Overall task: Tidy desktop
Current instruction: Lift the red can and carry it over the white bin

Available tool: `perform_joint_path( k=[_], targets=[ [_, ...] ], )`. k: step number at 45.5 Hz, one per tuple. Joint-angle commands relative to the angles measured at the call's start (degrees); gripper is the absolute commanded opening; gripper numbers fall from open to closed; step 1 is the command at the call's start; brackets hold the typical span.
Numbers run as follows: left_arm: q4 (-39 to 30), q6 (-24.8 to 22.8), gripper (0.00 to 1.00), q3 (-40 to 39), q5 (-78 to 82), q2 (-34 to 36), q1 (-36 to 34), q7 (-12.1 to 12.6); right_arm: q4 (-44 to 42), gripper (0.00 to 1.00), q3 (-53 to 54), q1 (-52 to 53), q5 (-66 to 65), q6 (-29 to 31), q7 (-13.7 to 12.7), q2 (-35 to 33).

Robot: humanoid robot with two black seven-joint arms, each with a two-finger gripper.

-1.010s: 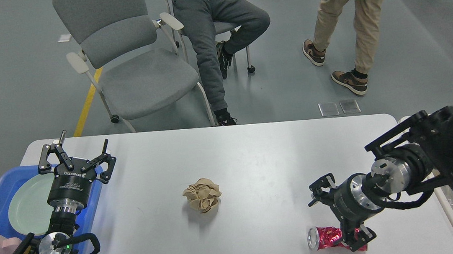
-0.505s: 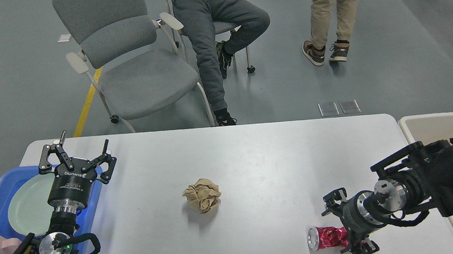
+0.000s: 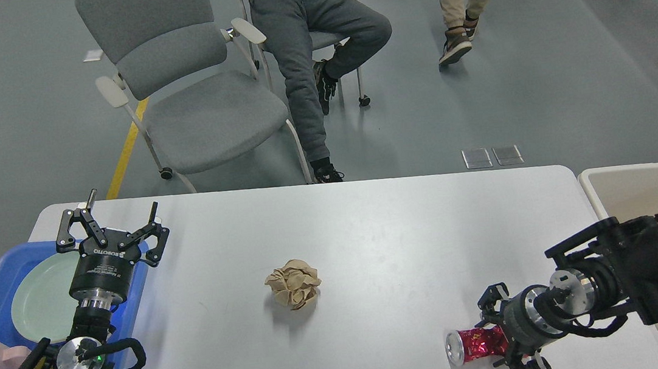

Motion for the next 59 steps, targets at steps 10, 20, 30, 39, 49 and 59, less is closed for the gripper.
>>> perform_joint_path(
  k=[10,20,30,39,49,59],
  targets=[
    [0.0,-0.1,0.97,0.0,0.0,0.0,0.0,0.0,0.4,0.0,-0.3,0.5,-0.1,0.5,0.2,-0.5],
    [0.0,0.0,0.97,0.0,0.0,0.0,0.1,0.0,0.9,0.0,-1.0,2.7,-0.4,0.0,-0.5,-1.6],
    [0.0,0.0,0.97,-0.1,0.0,0.1,0.0,0.0,6.6,0.0,-6.8,11.6,-1.1,0.7,-1.2,-2.1],
    [0.0,0.0,0.97,-0.1,0.0,0.0,0.1,0.0,17.5,0.0,-15.2,26.7,-6.6,0.9,-2.5,-1.8],
    [0.0,0.0,0.97,-0.1,0.0,0.0,0.1,0.0,23.5,0.0,-22.3,44.5,-15.9,13.5,-2.4,-2.9],
    [0.0,0.0,0.97,0.0,0.0,0.0,0.0,0.0,24.8,0.0,-28.3,56.6,-26.0,24.2,1.0,-4.3]
  ],
)
